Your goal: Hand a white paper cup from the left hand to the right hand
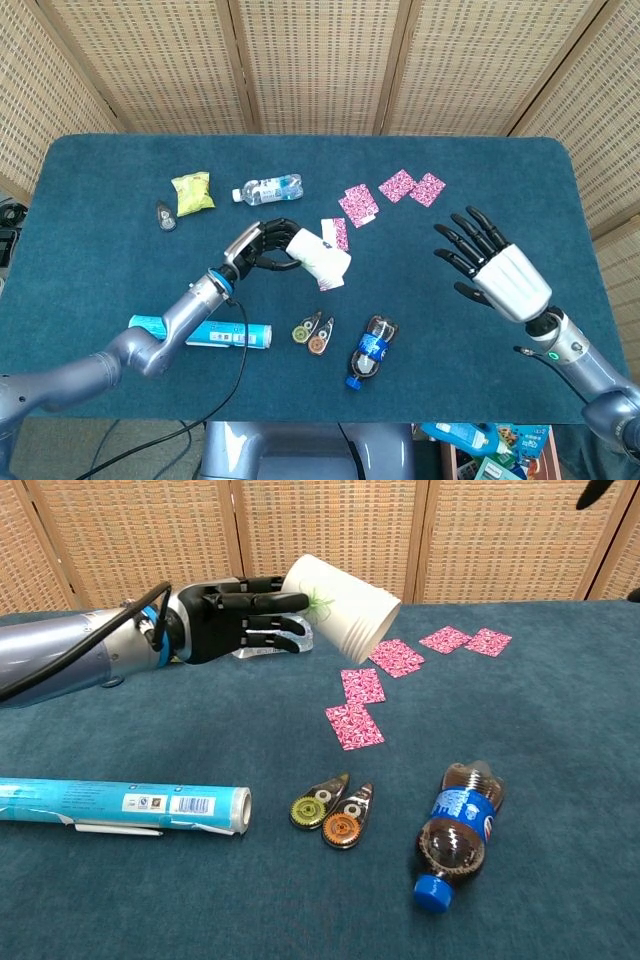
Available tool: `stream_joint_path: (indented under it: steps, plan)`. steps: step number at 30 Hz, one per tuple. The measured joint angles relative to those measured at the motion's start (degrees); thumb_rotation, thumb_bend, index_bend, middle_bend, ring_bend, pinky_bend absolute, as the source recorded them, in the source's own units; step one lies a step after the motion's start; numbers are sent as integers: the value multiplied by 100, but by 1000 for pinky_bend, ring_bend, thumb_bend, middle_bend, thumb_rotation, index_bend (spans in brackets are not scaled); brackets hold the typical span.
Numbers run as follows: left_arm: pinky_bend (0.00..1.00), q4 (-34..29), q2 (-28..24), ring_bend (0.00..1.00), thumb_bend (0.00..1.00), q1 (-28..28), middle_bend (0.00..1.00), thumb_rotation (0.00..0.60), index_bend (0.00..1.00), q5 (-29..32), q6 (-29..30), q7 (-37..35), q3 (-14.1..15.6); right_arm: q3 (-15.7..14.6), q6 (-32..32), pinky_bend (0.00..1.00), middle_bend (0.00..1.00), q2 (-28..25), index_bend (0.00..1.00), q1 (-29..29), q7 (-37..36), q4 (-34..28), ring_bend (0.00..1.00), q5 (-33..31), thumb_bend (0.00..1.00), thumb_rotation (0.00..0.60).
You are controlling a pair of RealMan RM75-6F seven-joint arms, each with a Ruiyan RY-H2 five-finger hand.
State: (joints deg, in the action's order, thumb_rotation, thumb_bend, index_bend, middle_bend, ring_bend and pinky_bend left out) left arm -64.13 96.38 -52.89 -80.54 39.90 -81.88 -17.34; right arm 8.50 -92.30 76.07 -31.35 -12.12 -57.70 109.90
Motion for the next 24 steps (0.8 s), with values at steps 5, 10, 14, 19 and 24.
stream_joint_path:
  steps: [5,10,14,19,24]
  plan:
    - [452,112,146,466,188,-166,493,600,495,82,-69,-350,-157,-55,41,114,238,188,386,-357,-105,345,125,155,117,600]
    - [452,159,191,466,188,-273,493,600,494,163,-179,-676,-268,-133,7,136,238,405,408,-586,-286,627,135,218,129,600]
    - [452,233,233,466,188,-386,492,600,495,213,-312,-863,-331,-185,-66,146,244,571,433,-730,-350,856,140,233,146,600]
    - [452,243,269,466,189,-466,493,600,494,214,-392,-964,-335,-204,-270,161,247,821,452,-916,-432,1114,150,220,184,600]
    - [452,243,285,466,188,-492,492,600,495,194,-409,-969,-303,-209,-346,174,249,1014,462,-1124,-402,1317,151,213,209,600]
